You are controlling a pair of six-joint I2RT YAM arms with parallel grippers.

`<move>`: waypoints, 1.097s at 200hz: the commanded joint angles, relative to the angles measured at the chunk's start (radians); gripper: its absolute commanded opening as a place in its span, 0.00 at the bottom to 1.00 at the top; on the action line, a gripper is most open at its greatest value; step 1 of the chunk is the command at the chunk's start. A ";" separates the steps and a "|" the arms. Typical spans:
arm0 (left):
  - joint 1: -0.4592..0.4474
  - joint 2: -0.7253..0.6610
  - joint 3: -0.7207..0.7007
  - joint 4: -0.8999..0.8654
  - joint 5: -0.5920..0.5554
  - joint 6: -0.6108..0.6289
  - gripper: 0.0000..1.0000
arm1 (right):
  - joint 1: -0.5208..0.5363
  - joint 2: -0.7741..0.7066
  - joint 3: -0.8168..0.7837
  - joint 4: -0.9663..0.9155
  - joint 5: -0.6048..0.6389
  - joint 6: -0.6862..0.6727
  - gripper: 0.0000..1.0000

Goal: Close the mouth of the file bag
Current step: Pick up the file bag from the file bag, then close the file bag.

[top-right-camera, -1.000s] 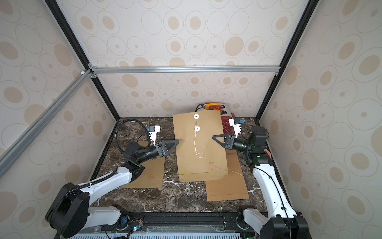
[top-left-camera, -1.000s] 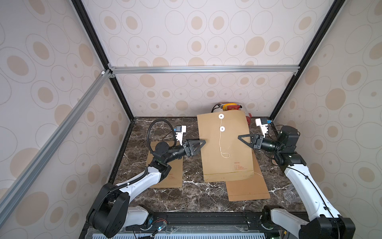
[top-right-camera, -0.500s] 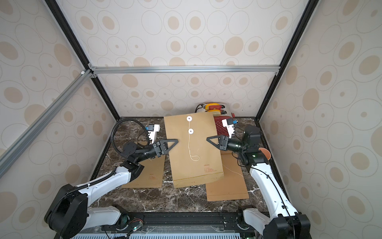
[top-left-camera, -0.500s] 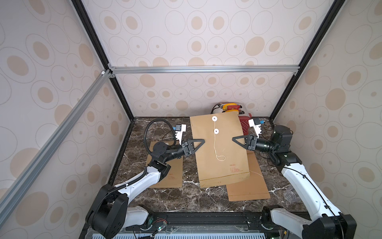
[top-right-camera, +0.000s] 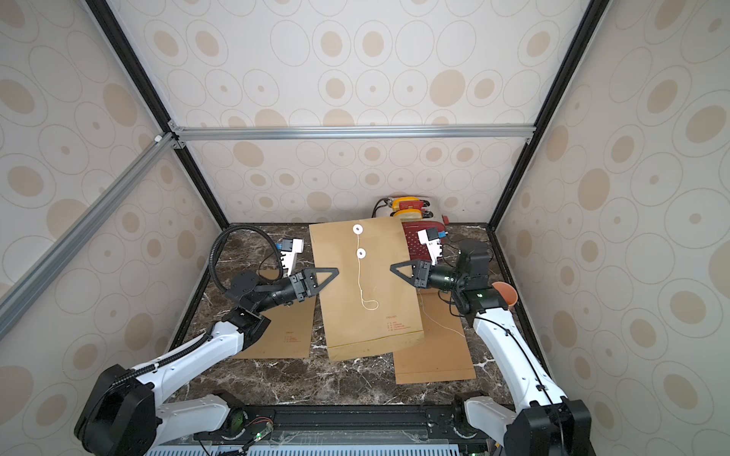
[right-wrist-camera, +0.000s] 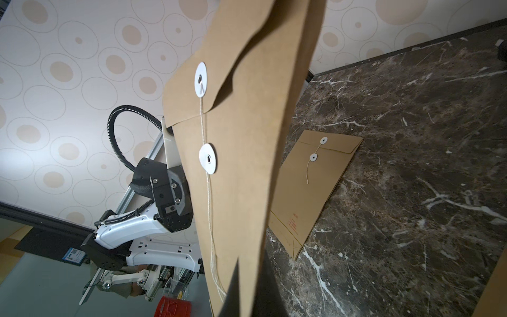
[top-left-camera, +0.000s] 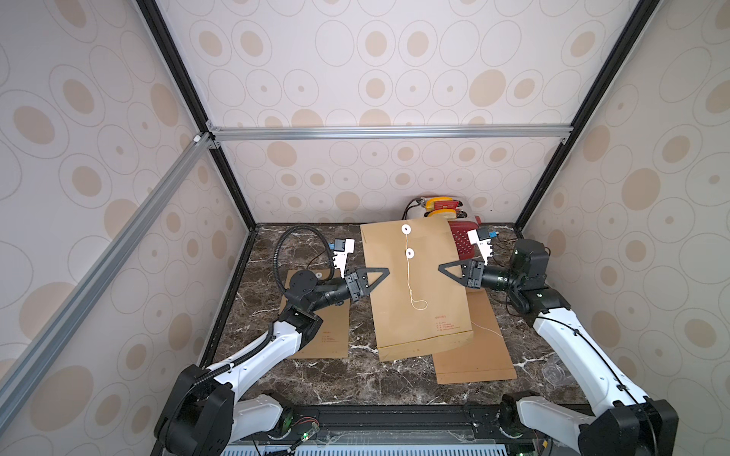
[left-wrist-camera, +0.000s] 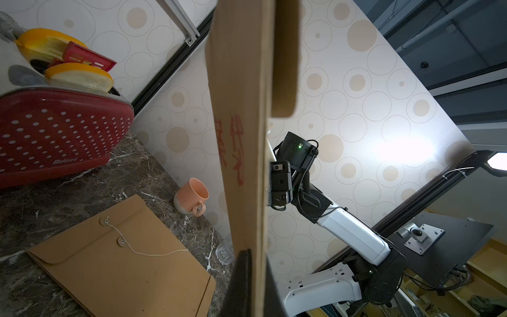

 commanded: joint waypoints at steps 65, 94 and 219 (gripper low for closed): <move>-0.001 -0.048 0.160 -0.181 0.059 0.060 0.00 | -0.004 0.055 0.027 0.024 -0.007 -0.020 0.40; 0.000 -0.049 0.214 -0.282 0.076 0.119 0.00 | -0.039 0.057 0.016 0.043 -0.018 -0.020 0.42; 0.003 -0.043 0.425 -0.709 -0.047 0.621 0.00 | -0.175 -0.251 -0.101 0.074 0.224 -0.267 0.48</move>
